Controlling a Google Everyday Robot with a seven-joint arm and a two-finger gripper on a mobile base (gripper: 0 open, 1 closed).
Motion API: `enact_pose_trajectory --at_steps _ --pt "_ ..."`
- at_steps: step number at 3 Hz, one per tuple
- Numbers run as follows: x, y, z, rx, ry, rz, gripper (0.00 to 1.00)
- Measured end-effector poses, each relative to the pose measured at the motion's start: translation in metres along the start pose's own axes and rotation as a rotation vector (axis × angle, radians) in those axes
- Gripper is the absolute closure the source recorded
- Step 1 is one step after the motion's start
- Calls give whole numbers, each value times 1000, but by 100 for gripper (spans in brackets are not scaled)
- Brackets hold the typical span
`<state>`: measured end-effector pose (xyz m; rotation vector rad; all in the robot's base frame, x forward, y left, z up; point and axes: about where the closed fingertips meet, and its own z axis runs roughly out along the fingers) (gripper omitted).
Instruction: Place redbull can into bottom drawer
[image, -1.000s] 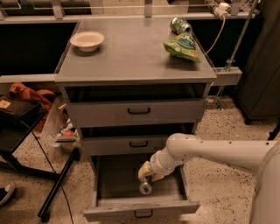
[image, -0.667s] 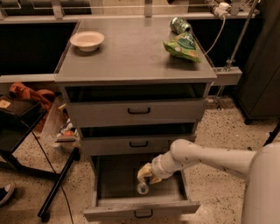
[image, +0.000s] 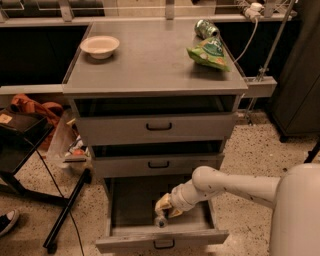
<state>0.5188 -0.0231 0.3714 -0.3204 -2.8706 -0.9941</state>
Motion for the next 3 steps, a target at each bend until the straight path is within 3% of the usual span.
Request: enact_pose_trajectory --at_steps 1,2,3 --pt "-14 -8 7 -52 -53 13 100" --pt "-47 -25 24 -108 -127 59 100" --pt "-83 -44 51 -124 -152 104 100"
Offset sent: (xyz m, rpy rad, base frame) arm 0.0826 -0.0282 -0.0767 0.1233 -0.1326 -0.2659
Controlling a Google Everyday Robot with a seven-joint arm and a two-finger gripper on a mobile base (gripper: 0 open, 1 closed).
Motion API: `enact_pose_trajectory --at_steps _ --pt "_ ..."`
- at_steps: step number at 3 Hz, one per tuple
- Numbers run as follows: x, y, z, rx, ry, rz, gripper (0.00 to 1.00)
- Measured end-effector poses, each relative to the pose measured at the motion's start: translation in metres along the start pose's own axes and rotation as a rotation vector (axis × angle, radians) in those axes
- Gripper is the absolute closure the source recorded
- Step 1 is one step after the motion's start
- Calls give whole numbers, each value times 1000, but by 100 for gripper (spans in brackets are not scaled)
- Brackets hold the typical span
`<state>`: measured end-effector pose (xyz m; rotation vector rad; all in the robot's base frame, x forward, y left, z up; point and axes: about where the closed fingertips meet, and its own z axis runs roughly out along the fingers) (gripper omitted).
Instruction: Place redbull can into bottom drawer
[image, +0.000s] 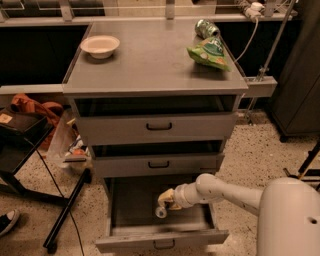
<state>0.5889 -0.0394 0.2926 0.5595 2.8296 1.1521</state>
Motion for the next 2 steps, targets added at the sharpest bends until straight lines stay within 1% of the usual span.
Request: enact_pose_trajectory --at_steps 1,2 --pt "-31 -22 36 8 -4 28 100" --pt "-53 -40 63 19 -8 44 81"
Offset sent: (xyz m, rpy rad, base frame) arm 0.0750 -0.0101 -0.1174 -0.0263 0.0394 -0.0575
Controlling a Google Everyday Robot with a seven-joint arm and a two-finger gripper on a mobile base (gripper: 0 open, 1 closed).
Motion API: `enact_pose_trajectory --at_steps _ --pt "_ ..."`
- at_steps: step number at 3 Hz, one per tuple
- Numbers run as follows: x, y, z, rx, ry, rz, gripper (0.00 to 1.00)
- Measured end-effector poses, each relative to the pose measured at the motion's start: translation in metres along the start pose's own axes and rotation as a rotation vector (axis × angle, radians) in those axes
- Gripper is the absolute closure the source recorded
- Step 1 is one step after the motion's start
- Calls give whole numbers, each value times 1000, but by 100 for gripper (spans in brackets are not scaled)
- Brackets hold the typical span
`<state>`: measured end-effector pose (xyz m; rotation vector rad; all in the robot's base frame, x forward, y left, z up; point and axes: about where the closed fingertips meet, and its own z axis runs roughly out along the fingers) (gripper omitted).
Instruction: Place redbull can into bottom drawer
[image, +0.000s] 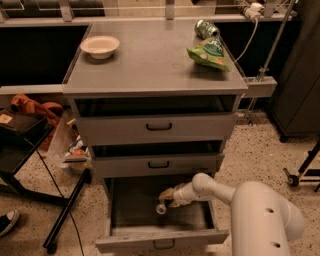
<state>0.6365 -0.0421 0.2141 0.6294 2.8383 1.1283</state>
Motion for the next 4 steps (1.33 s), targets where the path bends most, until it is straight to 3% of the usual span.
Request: enact_pose_trajectory --at_steps 2,3,4 --pt "-19 -24 32 11 25 -21 34" --pt "-17 -31 45 51 56 -62 11" --pt "-13 -42 55 72 76 -78 0"
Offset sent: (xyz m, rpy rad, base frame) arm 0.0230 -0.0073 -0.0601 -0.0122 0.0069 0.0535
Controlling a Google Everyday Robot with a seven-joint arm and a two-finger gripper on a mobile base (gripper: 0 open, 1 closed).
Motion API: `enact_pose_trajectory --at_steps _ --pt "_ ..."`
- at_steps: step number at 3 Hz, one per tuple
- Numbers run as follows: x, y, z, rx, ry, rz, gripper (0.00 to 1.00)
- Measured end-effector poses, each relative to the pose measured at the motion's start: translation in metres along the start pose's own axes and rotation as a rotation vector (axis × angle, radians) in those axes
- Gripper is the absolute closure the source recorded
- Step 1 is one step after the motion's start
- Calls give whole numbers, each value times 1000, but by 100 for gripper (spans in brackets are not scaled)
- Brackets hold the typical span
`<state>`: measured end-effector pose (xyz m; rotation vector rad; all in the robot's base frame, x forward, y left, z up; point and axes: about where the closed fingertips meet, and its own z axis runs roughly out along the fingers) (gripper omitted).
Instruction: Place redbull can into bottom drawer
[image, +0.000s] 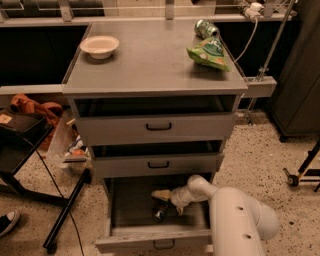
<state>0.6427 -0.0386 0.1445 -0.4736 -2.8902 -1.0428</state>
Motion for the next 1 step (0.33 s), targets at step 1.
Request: enact_pose_trajectory --at_steps 1 --pt "0 0 0 0 0 0 0"
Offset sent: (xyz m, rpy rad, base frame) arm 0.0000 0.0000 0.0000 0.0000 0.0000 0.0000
